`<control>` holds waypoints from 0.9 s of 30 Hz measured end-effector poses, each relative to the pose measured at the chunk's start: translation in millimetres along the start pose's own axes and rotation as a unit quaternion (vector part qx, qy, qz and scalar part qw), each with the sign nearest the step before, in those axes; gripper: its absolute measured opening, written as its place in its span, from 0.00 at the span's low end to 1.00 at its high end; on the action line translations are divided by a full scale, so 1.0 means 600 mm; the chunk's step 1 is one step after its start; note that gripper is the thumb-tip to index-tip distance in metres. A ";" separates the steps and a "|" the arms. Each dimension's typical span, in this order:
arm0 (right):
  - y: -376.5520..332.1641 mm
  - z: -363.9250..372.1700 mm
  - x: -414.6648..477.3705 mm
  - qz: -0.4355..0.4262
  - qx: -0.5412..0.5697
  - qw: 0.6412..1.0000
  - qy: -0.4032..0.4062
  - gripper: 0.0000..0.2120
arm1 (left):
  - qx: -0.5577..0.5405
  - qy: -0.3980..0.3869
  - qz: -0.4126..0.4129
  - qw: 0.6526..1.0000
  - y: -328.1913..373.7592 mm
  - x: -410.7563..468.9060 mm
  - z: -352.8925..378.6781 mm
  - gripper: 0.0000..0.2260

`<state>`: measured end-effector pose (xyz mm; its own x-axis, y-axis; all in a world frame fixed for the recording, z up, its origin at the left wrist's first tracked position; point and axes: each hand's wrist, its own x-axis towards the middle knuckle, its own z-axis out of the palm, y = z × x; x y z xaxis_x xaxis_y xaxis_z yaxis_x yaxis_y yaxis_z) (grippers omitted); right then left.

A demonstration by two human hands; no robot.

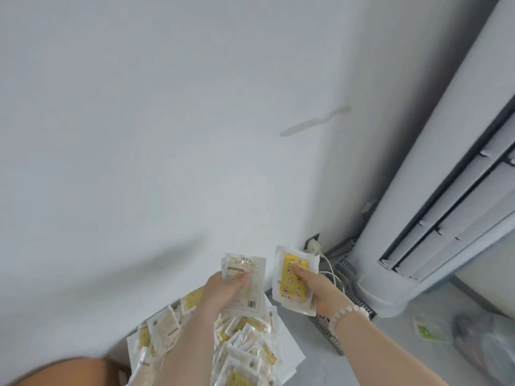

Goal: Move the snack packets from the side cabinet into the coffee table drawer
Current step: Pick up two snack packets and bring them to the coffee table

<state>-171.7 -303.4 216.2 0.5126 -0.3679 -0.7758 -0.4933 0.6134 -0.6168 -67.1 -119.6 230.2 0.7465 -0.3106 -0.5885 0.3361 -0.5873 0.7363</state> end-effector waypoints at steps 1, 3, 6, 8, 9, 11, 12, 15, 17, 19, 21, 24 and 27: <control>0.007 -0.012 -0.016 -0.011 0.009 1.000 0.012 0.13 | 0.011 -0.015 0.004 1.000 0.003 -0.003 0.008 0.27; 0.031 -0.038 -0.053 -0.031 0.037 0.998 0.040 0.12 | 0.031 -0.050 0.017 0.998 -0.004 -0.001 0.024 0.41; 0.082 -0.084 -0.112 -0.040 0.048 0.994 0.094 0.13 | 0.078 -0.110 0.035 0.990 -0.013 -0.038 0.060 0.47; 0.122 -0.117 -0.153 -0.038 0.071 0.989 0.123 0.12 | 0.099 -0.139 0.048 0.984 -0.015 -0.077 0.089 0.38; 0.142 -0.134 -0.174 -0.040 0.090 0.986 0.133 0.11 | 0.110 -0.152 0.052 0.981 -0.020 -0.089 0.106 0.32; 0.182 -0.169 -0.215 -0.045 0.124 0.979 0.155 0.09 | 0.140 -0.192 0.066 0.969 -0.023 -0.119 0.147 0.22; 0.201 -0.187 -0.236 -0.047 0.139 0.975 0.166 0.08 | 0.149 -0.220 0.077 0.961 -0.024 -0.135 0.169 0.17; 0.257 -0.240 -0.300 -0.055 0.195 0.957 0.209 0.07 | 0.186 -0.298 0.110 0.930 -0.019 -0.185 0.240 0.11; 0.291 -0.276 -0.343 -0.059 0.227 0.941 0.245 0.10 | 0.193 -0.346 0.123 0.910 -0.014 -0.218 0.290 0.09; 0.321 -0.311 -0.386 -0.068 0.262 0.922 0.278 0.09 | 0.203 -0.385 0.132 0.890 -0.013 -0.252 0.342 0.08; 0.352 -0.345 -0.430 -0.079 0.297 0.900 0.310 0.06 | 0.207 -0.420 0.138 0.873 -0.016 -0.294 0.394 0.09; 0.405 -0.388 -0.488 -0.098 0.337 0.869 0.350 0.07 | 0.217 -0.462 0.149 0.847 -0.031 -0.368 0.460 0.11; 0.467 -0.426 -0.547 -0.110 0.368 0.840 0.382 0.13 | 0.227 -0.511 0.158 0.813 -0.052 -0.452 0.518 0.08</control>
<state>-657.8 -189.5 263.8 -0.2063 -0.6976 -0.6861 0.2676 0.6342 -0.7253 -458.6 -249.1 263.2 -0.1924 -0.8227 -0.5349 -0.2007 -0.5006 0.8421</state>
